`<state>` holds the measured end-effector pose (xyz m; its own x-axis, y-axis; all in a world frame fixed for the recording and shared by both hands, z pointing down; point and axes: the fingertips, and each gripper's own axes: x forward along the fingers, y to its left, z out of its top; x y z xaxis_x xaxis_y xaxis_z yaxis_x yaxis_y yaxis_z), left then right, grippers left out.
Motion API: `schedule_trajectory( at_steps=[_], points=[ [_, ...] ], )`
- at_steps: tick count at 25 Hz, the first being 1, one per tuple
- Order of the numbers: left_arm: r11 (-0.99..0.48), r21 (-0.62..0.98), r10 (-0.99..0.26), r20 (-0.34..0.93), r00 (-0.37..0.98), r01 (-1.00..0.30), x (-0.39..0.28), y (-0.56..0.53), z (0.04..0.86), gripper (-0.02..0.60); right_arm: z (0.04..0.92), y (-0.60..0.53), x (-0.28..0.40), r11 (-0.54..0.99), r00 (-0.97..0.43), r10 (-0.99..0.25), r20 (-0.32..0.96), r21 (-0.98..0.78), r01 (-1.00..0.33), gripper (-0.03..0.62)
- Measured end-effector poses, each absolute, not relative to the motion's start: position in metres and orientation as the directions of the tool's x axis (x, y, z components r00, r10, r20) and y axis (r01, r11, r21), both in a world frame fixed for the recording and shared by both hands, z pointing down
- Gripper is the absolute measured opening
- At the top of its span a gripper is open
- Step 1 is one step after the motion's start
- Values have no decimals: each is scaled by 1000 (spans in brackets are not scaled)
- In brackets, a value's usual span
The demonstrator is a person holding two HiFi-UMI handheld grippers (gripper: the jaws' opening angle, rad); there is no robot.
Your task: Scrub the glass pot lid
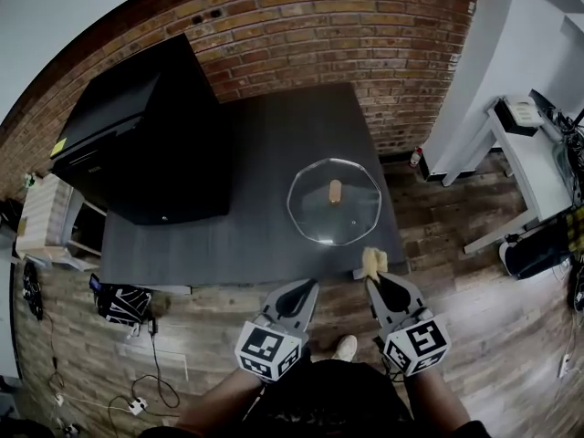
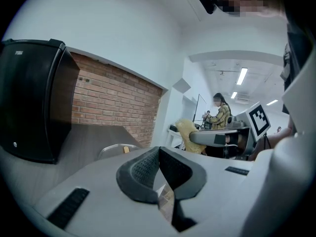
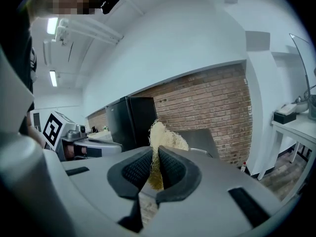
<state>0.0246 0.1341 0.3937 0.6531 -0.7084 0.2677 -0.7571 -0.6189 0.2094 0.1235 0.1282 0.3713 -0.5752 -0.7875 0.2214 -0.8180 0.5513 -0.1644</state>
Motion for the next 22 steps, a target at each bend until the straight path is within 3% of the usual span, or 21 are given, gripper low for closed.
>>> schedule_trajectory(
  at_steps=[22],
  points=[
    [-589,207,-739,254,624,-781,24,169,392,31,370,157,120,591,-613,-763,203,-163,-790,43]
  ],
)
